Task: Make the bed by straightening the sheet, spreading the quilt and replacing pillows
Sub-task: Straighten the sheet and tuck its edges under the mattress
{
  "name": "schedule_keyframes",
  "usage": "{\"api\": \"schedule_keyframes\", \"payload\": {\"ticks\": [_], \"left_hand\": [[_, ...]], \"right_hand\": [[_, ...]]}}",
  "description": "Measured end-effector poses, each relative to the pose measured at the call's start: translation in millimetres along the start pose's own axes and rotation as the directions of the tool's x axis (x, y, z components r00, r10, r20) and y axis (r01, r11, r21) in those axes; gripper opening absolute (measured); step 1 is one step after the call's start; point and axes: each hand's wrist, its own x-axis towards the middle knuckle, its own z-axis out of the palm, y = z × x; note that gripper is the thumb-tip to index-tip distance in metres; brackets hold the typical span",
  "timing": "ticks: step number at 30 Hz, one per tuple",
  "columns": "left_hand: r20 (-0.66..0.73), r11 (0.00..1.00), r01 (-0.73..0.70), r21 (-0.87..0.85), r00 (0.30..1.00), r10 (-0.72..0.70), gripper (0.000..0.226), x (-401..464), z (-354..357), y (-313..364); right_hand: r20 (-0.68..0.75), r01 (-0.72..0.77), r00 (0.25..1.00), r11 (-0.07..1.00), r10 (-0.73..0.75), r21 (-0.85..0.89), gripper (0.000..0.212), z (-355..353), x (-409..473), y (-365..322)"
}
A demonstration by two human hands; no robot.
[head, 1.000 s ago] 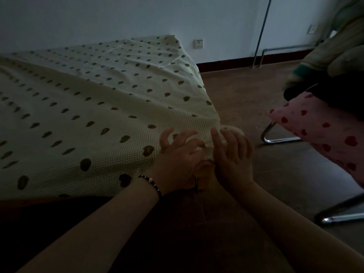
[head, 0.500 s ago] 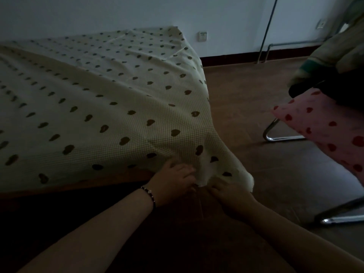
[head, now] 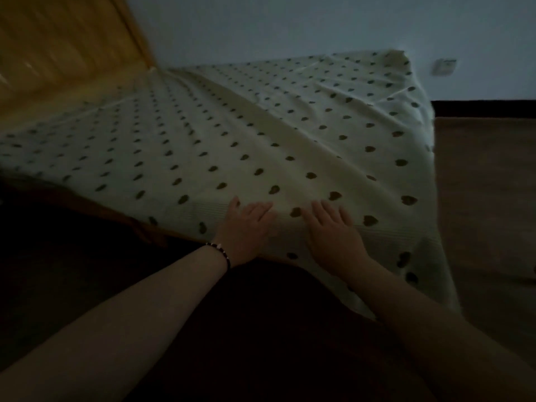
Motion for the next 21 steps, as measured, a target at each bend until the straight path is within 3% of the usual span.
{"api": "schedule_keyframes", "payload": {"ticks": [4,8,15,21], "left_hand": [[0.068,0.997,0.079,0.009,0.995,-0.08,0.053,-35,28,-54],[0.031,0.995,0.098,0.016,0.995,-0.099,0.062,-67,76,-115],[-0.046,0.995,-0.053,0.086,0.997,0.057,0.08,-103,129,-211],[-0.138,0.956,-0.275,0.107,0.948,0.288,0.081,-114,150,-303]], "right_hand": [[0.05,-0.012,0.999,0.997,0.016,-0.08,0.059,30,4,-19],[0.03,-0.048,0.998,0.985,0.054,-0.163,0.063,56,25,-64],[-0.001,0.03,1.0,0.968,-0.031,-0.248,0.071,82,69,-165],[-0.073,0.066,0.993,0.945,-0.094,-0.321,0.081,94,127,-262]]}}
